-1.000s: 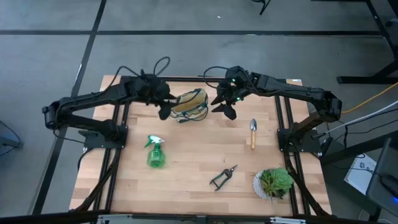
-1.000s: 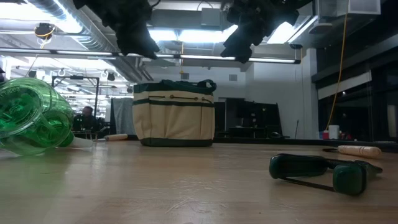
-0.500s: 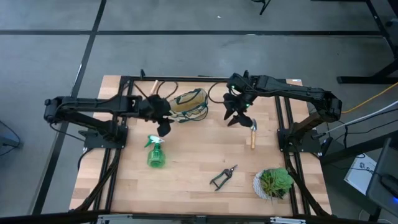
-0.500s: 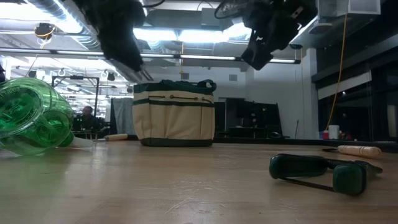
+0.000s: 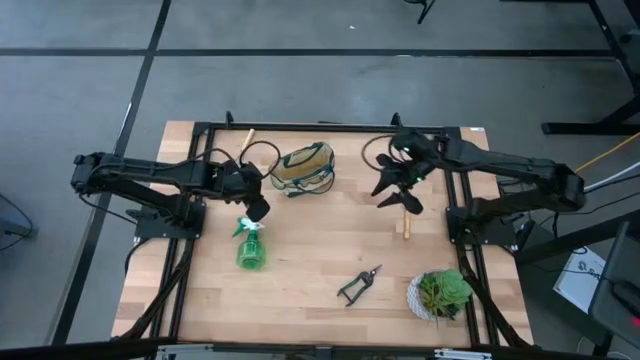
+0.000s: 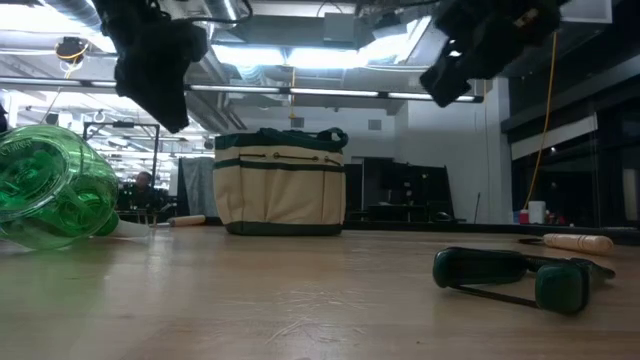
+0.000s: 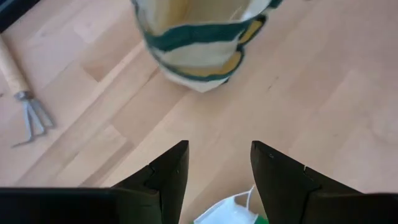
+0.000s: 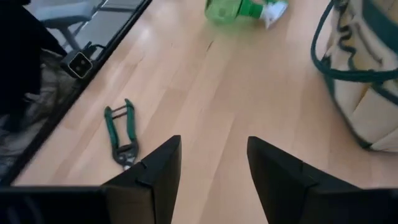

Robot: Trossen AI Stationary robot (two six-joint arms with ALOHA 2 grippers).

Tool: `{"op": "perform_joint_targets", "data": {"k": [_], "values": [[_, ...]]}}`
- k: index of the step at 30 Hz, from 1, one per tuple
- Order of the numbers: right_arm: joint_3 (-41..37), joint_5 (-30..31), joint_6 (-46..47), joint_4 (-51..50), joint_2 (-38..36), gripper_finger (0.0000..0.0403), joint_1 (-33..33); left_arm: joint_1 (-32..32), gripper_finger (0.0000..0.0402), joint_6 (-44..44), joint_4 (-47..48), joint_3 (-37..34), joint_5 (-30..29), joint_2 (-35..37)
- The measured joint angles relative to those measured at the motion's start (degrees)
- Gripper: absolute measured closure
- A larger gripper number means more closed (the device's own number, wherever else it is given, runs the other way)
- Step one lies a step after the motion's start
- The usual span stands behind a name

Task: Pick & Place Garden tools in Gardening bag
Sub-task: Adjust the green gardening bag, then put the brown hand rake into the green gardening bag

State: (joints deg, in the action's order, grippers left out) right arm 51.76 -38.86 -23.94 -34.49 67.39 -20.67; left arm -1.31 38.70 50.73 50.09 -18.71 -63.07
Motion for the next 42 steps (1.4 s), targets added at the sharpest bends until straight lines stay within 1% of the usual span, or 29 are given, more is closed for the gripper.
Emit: {"op": "perform_joint_targets", "data": {"k": [1, 3, 7, 8, 11, 14, 19, 23, 26, 29, 33, 36, 39, 42], "values": [[-1.92, 0.79, -0.38, 1.17, -2.17, 0.0217, 0.14, -0.13, 0.0233, 0.0, 0.2, 0.0, -0.36, -0.17], [-5.85, 4.38, 0.71, 4.29, -6.36, 0.0217, 0.71, -0.46, 0.0233, -0.68, 0.2, 0.0, -0.71, -0.74], [-12.37, 15.35, 7.47, 10.28, -13.79, 0.0217, 2.01, -1.2, 0.0233, -2.78, 0.12, 0.0, -1.18, -2.91], [-13.57, 17.23, 8.42, 10.77, -15.3, 0.0217, 2.32, -1.45, 0.0233, -3.29, 0.05, 0.0, -1.19, -3.64], [-16.18, 19.98, 10.19, 11.88, -18.53, 0.0217, 2.92, -2.38, 0.0233, -5.3, -0.37, 0.0, -1.14, -6.12], [-17.35, 20.27, 11.08, 11.97, -19.84, 0.0217, 3.11, -3.97, 0.0233, -7.99, -3.99, 0.0, 0.24, -9.2], [-17.43, 20.41, 11.13, 11.33, -19.45, 0.0217, 3.11, -6.77, 0.0233, -14.58, -11.23, 0.0, 3.35, -14.93], [-17.43, 20.42, 11.13, 10.74, -19.35, 0.0217, 3.11, -8.7, 0.0233, -17.43, -13.1, 0.0, 2.99, -18.71], [-17.43, 20.42, 11.1, 10.5, -19.29, 0.0217, 3.11, -10.07, 0.0233, -20.16, -17.53, 0.0, 1.05, -21.22], [-17.43, 20.4, 11.06, 10.57, -19.29, 0.0217, 3.11, -11.12, 0.0233, -24.64, -25.17, 0.0, 1.12, -23.29], [-17.43, 20.4, 10.91, 11.49, -19.29, 0.0217, 3.11, -11.99, 0.0233, -30.96, -36.56, 0.0, 5.92, -25.96], [-17.43, 20.4, 10.91, 12.04, -19.29, 0.0217, 3.11, -12.46, 0.0233, -34.64, -44.25, 0.01, 7.53, -27.42], [-17.43, 20.4, 10.95, 12.05, -19.29, 0.0217, 3.11, -12.45, 0.0233, -36.35, -46.21, 0.07, 8.21, -27.73], [-17.43, 20.4, 11.03, 12.05, -19.29, 0.0217, 3.11, -12.39, 0.0233, -36.04, -45.21, 0.39, 8.39, -26.43]]}}
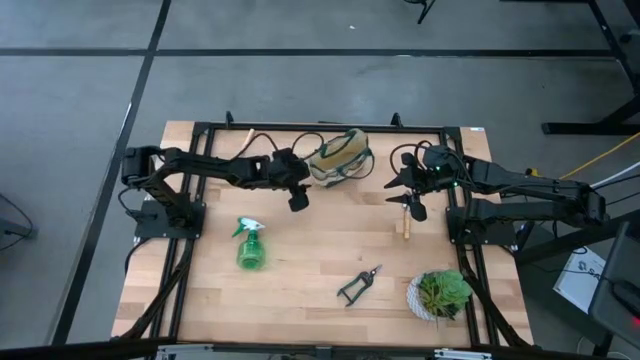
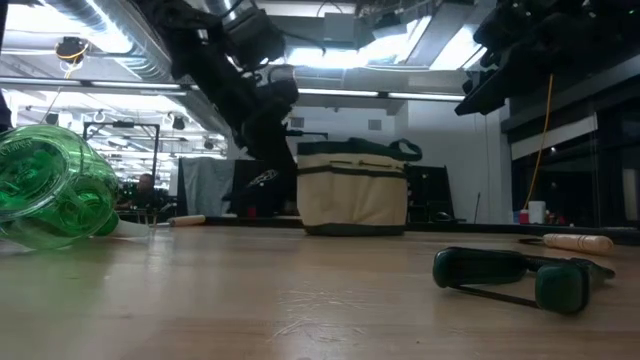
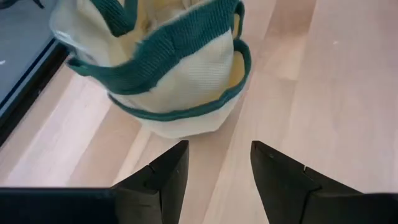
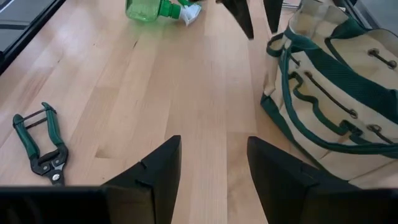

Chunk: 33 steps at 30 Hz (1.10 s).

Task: Pick & Place Garden tools in Gardening bag
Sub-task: Put the brown hand rake into the green gardening bag

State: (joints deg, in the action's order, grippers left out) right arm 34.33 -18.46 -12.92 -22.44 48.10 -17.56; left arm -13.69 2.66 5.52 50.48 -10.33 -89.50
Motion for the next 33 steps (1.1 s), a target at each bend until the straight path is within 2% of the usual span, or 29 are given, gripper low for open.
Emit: {"op": "perform_joint_targets", "data": {"k": [5, 11, 16, 24, 28, 33], "values": [[0.0, 0.0, 0.05, -0.19, 0.02, 0.0217, -0.02, -0.07, 0.0233, 1.61, 2.97, 0.09, -0.5, 5.12], [0.02, -0.37, -1.11, -0.52, 0.04, 0.0217, 0.02, -1.2, 0.0233, 5.14, 12.08, 0.11, -0.99, 13.29], [-0.07, -4.22, -2.61, -0.7, -0.9, 0.0217, 0.09, -2.27, 0.0233, 8.51, 16.27, 0.11, -3.08, 18.0], [-10.53, -3.92, 0.98, 13.21, -8.82, 0.0217, -1.18, -2.21, 0.0233, 8.72, 17.02, 0.09, -8.05, 20.2], [-14.63, 0.75, 3.55, 18.02, -13.04, 0.0217, -1.57, -2.21, 0.0233, 8.73, 17.02, 0.11, -8.46, 20.2], [-17.31, 12.57, 5.15, 18.02, -18.74, 0.0217, -1.58, -2.21, 0.0233, 9.98, 17.02, 0.11, -8.48, 20.2]]}}
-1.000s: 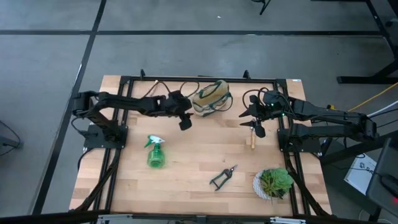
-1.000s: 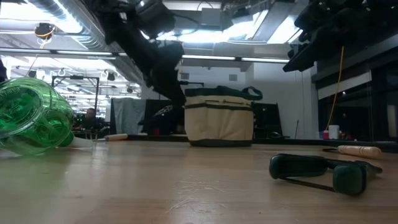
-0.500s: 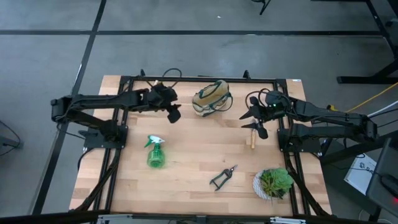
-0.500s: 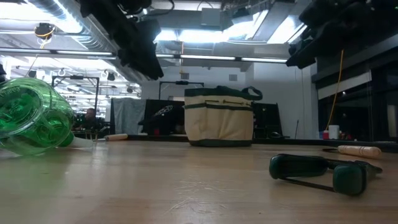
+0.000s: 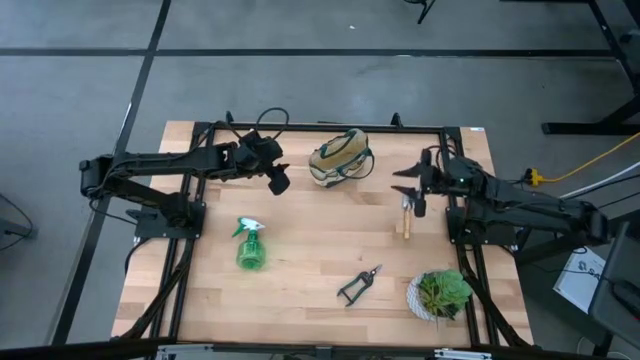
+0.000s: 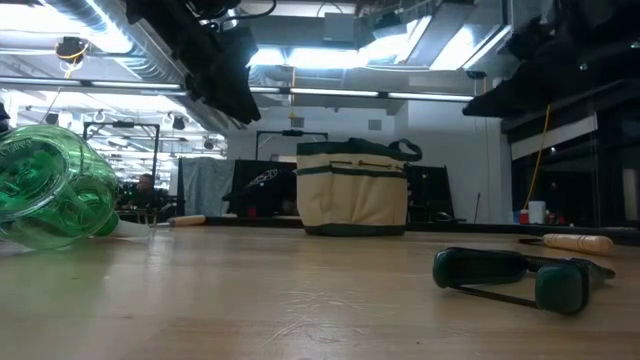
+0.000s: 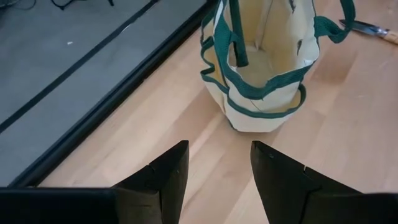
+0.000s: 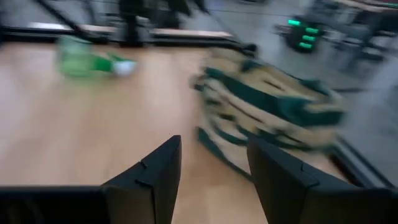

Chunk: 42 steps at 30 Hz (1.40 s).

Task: Pick & Place Garden tools in Gardening bag
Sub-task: Put the brown hand rake into the green gardening bag

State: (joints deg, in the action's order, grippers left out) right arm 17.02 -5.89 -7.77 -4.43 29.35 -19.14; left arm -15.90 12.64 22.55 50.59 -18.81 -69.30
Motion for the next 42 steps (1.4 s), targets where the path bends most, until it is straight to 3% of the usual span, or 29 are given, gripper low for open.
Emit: {"op": "perform_joint_targets", "data": {"k": [3, 9, 20, 22, 28, 38, 42], "values": [[-0.2, 2.53, -0.2, -3.05, -1.69, 0.0217, -0.04, 0.0, 0.0233, 0.13, 0.0, 0.0, 0.24, 0.0], [-0.2, -5.02, -1.88, -3.38, -2.09, 0.0217, 0.03, 0.0, 0.0233, 0.13, 0.0, 0.0, 0.29, 0.0], [-0.2, -5.1, 0.31, -3.43, -2.06, 0.0217, 0.03, 0.0, 0.0233, 0.83, 0.0, 0.0, 0.21, 0.0], [-0.2, -3.52, 1.9, -2.99, -2.06, 0.0217, 0.05, 0.0, 0.0233, 1.68, -0.02, -0.02, -0.86, 0.0], [-0.2, 10.19, 3.08, -3.06, -1.81, 0.0217, -0.04, 0.0, 0.0233, 3.65, -0.02, 0.0, -2.16, -0.02], [-0.2, 9.91, 2.43, -3.06, -1.78, 0.0217, 0.01, -0.02, 0.0233, 5.28, 0.02, 0.0, -2.15, -0.02], [-0.2, 9.89, 2.43, -3.06, -1.78, 0.0217, 0.01, -0.45, 0.0233, 7.12, 0.02, -0.02, -4.77, -0.02]]}}
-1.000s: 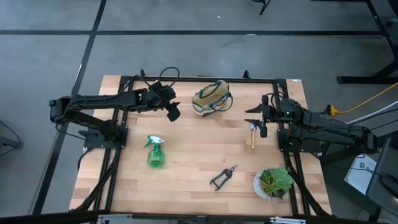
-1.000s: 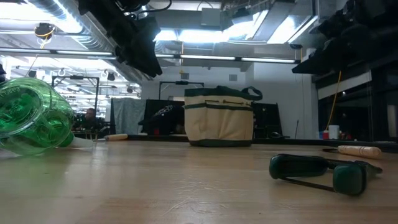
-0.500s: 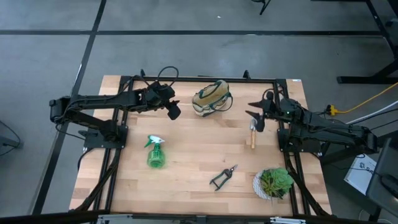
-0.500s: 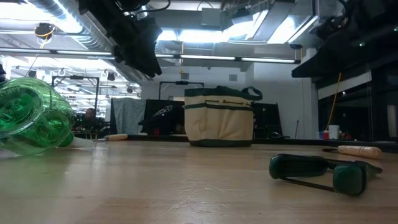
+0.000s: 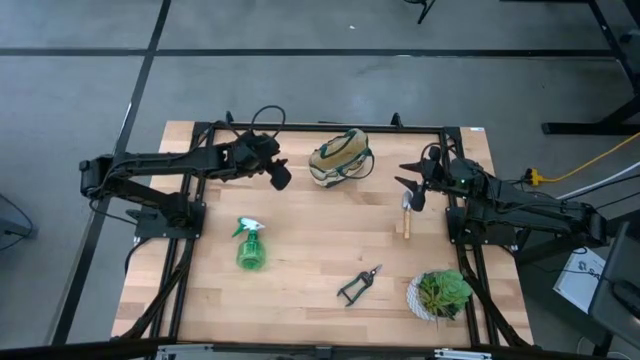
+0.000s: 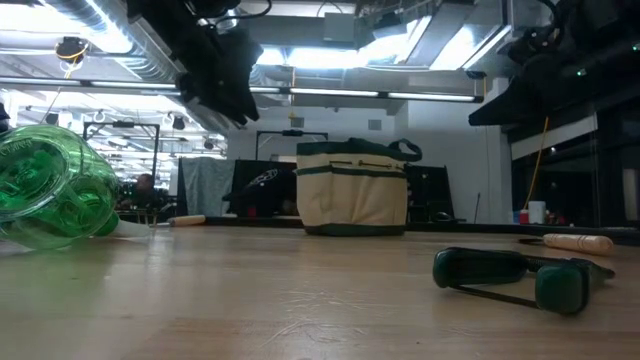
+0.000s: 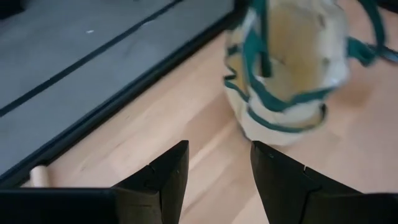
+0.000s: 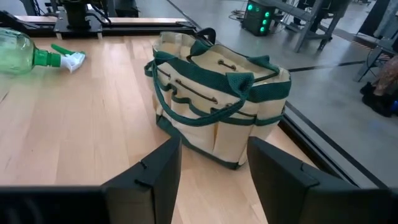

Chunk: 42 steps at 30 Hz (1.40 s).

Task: Pick & Place Garden tools in Gardening bag
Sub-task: Put the brown hand rake into the green gardening bag

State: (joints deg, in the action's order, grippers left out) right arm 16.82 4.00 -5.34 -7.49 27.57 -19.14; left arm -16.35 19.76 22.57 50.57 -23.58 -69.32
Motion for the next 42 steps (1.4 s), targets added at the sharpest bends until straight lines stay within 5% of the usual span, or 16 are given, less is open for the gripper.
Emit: {"op": "perform_joint_targets", "data": {"k": [10, 20, 34, 42], "values": [[0.0, -0.17, -0.02, 0.0, 0.0, 0.0217, 0.0, -5.16, 0.0233, 18.85, 4.95, 0.02, -0.76, 0.0], [0.0, -0.16, -0.02, 0.0, 0.0, 0.0217, 0.0, -14.51, 0.0233, 22.59, 17.48, 0.02, 5.28, -0.85], [0.0, -0.13, -0.02, -0.02, 0.0, 0.0217, 0.0, -30.93, 0.0232, 7.65, 16.82, 0.02, 8.41, -11.98], [0.0, -0.12, -0.03, -0.02, 0.0, 0.0217, -0.02, -37.04, 0.0232, 0.83, 5.32, 0.02, 15.85, -16.96]]}}
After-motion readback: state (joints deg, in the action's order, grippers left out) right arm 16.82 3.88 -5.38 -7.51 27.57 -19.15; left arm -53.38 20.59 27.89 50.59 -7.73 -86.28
